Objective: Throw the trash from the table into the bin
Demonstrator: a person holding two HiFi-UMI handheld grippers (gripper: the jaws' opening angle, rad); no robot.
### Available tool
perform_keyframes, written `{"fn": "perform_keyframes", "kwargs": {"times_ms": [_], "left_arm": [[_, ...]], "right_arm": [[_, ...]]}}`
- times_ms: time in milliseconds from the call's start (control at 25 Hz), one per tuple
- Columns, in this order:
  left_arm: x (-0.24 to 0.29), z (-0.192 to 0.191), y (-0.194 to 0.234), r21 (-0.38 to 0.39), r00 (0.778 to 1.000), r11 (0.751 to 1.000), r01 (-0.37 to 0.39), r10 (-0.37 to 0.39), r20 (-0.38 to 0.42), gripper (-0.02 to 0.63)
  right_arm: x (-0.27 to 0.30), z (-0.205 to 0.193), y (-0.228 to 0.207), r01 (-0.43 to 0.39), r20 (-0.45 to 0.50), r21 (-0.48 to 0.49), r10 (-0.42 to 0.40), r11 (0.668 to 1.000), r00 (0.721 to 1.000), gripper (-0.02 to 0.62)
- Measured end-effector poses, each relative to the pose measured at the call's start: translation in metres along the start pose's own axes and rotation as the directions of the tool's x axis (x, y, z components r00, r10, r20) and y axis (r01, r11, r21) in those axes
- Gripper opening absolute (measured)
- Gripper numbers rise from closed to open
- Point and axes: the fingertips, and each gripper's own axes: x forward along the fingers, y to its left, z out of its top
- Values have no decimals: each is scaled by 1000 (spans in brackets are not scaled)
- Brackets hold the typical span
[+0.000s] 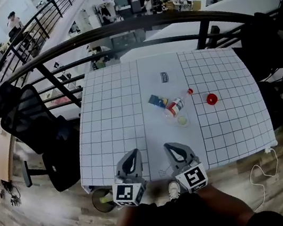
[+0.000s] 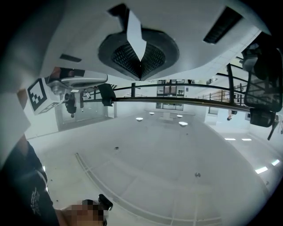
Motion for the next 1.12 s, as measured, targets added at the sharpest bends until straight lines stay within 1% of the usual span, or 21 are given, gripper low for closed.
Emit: {"fn": "perform_keyframes", "kwargs": {"times_ms": [240, 440, 680, 880, 960, 1120], "left_arm": [[46, 5, -49, 14, 992, 992, 127, -127, -6, 18], [75, 1, -69, 18, 978, 978, 209, -208, -22, 18], [108, 0, -77, 21, 955, 955, 295, -294, -41, 18], [133, 0, -81, 17, 922, 922, 386, -385, -36, 18], [139, 0, -75, 8, 915, 915, 403, -402, -31, 18], [155, 4, -68, -42, 912, 911, 409, -410, -2, 18]], "right_arm": [[-25, -4, -50, 110, 2, 25, -110, 994, 994, 23], [-41, -9, -85, 219, -1, 49, -220, 974, 976, 23], [-40, -14, -106, 307, -7, 53, -307, 950, 952, 23], [-33, -14, -122, 382, -26, 46, -382, 923, 924, 23], [-29, -12, -124, 407, -36, 45, -406, 912, 913, 23], [-29, -2, -129, 458, -53, 15, -457, 889, 888, 23]]}}
